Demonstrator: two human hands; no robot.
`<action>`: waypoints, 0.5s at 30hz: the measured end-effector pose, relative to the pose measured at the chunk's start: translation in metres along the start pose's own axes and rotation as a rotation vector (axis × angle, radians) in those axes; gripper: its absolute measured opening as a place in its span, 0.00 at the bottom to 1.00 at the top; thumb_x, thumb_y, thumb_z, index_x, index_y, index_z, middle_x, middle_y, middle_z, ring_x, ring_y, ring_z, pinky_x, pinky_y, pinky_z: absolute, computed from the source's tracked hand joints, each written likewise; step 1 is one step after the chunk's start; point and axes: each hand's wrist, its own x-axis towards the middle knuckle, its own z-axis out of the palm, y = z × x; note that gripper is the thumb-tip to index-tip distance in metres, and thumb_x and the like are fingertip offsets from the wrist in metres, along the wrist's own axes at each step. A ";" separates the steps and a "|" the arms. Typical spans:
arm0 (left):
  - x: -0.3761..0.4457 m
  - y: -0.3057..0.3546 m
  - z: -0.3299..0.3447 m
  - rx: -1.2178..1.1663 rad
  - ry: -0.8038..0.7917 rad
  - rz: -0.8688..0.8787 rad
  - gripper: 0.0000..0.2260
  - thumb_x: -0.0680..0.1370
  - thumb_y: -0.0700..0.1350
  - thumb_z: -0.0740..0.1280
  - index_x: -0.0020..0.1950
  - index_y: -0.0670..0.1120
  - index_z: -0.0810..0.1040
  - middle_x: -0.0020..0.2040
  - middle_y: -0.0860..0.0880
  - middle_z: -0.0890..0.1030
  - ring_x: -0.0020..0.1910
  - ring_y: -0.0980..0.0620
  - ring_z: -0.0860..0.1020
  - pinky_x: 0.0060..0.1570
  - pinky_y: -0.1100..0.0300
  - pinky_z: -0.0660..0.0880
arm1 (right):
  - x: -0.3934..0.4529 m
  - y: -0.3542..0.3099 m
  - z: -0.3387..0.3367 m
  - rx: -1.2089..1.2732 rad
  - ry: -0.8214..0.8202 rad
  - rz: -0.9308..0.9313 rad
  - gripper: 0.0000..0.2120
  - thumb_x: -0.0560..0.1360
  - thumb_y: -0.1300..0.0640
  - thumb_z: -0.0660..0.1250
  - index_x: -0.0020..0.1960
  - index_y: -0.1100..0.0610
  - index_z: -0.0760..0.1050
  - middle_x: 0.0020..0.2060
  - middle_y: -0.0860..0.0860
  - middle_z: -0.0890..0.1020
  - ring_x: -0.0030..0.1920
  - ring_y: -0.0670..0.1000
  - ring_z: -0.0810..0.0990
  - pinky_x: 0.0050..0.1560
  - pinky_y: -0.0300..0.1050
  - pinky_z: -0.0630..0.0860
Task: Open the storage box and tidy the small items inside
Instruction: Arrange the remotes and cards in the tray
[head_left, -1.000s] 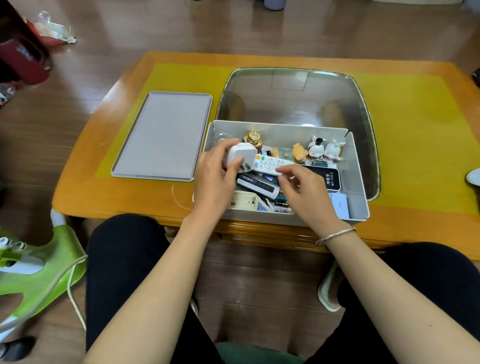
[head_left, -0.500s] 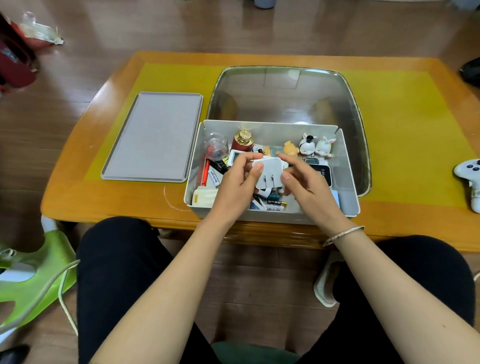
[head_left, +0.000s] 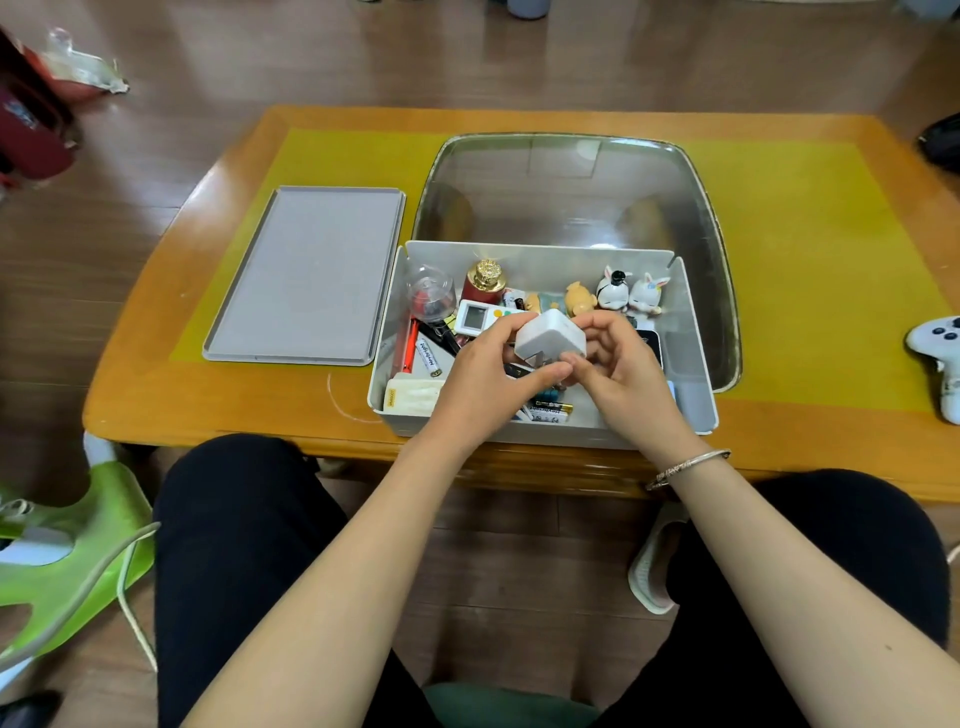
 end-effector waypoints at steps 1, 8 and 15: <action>0.000 -0.001 0.000 0.004 0.000 -0.003 0.25 0.71 0.54 0.73 0.66 0.52 0.72 0.48 0.66 0.75 0.48 0.69 0.75 0.45 0.74 0.73 | 0.000 -0.001 0.000 0.018 -0.003 0.005 0.15 0.75 0.66 0.66 0.56 0.52 0.69 0.48 0.49 0.78 0.45 0.42 0.80 0.42 0.36 0.79; 0.000 -0.007 0.002 0.128 0.061 0.059 0.29 0.71 0.49 0.75 0.70 0.48 0.71 0.62 0.51 0.77 0.57 0.58 0.75 0.55 0.64 0.75 | 0.001 -0.004 -0.001 0.057 -0.001 0.117 0.09 0.77 0.57 0.64 0.56 0.59 0.73 0.49 0.54 0.82 0.43 0.52 0.83 0.42 0.45 0.82; -0.004 -0.007 0.009 0.227 0.069 0.140 0.30 0.70 0.50 0.76 0.69 0.46 0.72 0.62 0.49 0.78 0.53 0.62 0.72 0.56 0.61 0.74 | 0.003 -0.007 -0.002 0.046 -0.018 0.148 0.06 0.76 0.60 0.65 0.52 0.59 0.78 0.43 0.54 0.83 0.39 0.44 0.82 0.37 0.39 0.80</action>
